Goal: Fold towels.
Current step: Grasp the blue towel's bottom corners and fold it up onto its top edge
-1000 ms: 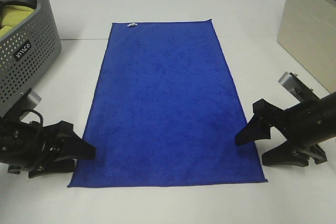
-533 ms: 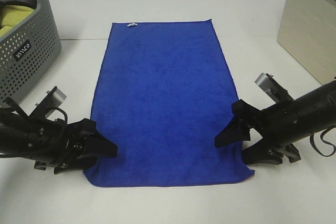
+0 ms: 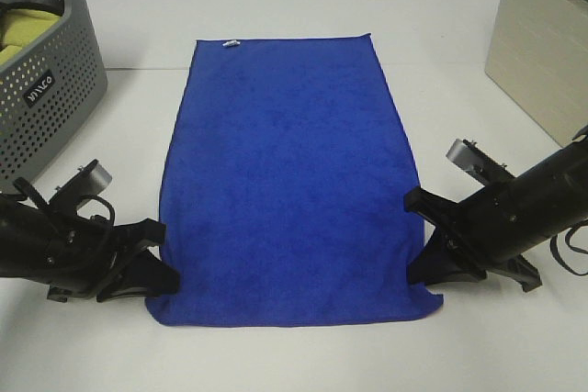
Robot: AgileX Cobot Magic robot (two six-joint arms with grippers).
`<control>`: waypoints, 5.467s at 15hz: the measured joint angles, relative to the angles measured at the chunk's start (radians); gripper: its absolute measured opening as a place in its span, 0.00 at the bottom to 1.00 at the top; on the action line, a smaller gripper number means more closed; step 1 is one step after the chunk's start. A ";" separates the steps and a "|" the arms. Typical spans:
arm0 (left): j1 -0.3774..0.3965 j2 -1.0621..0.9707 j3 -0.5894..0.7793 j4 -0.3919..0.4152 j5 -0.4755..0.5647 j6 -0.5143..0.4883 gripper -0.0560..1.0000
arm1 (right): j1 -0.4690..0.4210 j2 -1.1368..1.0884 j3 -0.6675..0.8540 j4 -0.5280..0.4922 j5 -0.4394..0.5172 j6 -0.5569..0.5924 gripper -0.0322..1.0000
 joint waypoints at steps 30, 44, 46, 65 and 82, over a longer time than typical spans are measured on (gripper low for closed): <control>0.005 0.011 -0.616 0.556 -0.068 -0.609 0.06 | 0.000 0.149 -0.707 -0.330 0.144 0.282 0.03; 0.030 0.475 -1.361 0.601 -0.185 -0.655 0.06 | -0.045 0.705 -1.658 -0.434 0.194 0.432 0.03; 0.030 0.507 -1.370 0.600 -0.245 -0.637 0.06 | -0.046 0.731 -1.661 -0.433 0.143 0.429 0.03; 0.030 0.405 -1.374 1.125 0.193 -1.069 0.75 | -0.047 0.644 -1.670 -0.515 0.647 0.462 0.86; 0.021 0.330 -1.002 1.109 0.069 -1.191 0.75 | -0.047 0.472 -1.205 -0.583 0.504 0.436 0.74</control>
